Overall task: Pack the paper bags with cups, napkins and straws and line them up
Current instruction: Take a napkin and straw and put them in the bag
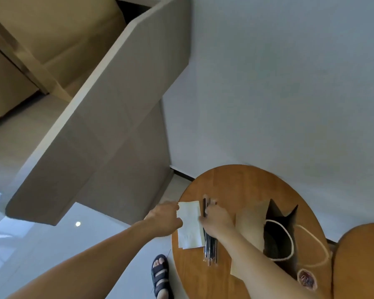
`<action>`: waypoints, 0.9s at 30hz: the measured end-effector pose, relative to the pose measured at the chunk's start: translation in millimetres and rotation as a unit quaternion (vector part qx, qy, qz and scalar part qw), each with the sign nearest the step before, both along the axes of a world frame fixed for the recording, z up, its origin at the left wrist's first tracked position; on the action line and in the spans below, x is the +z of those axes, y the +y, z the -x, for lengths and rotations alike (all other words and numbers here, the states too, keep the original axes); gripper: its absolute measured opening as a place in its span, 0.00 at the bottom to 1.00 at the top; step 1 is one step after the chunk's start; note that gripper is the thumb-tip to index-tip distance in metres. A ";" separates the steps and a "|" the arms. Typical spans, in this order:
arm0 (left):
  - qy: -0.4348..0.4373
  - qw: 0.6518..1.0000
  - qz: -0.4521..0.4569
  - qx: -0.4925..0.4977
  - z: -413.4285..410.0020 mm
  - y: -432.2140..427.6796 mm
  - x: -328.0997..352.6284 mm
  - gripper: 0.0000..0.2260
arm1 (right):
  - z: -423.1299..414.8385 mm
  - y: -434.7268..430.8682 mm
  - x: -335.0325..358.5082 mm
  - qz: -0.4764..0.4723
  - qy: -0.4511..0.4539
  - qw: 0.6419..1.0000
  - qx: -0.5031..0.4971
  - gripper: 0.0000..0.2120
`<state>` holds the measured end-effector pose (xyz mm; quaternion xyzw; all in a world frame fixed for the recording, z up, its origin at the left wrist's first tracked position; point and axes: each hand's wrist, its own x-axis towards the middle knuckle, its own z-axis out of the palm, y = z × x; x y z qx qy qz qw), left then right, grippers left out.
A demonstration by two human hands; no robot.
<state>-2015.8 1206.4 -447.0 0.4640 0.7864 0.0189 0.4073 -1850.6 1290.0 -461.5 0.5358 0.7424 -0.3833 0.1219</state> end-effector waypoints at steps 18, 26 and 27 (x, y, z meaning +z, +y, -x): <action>-0.008 0.998 0.036 0.048 5.1 -18.0 -88.9 0.19 | 21.4 -36.6 -156.4 -0.076 -0.127 0.988 -0.047 0.25; -0.012 0.997 0.040 0.064 3.8 -23.7 -88.0 0.19 | 17.3 -36.9 -152.8 -0.125 -0.136 0.982 -0.030 0.18; -0.014 0.997 0.041 0.066 3.1 -23.6 -88.1 0.19 | 15.2 -37.0 -152.1 -0.129 -0.133 0.982 -0.035 0.16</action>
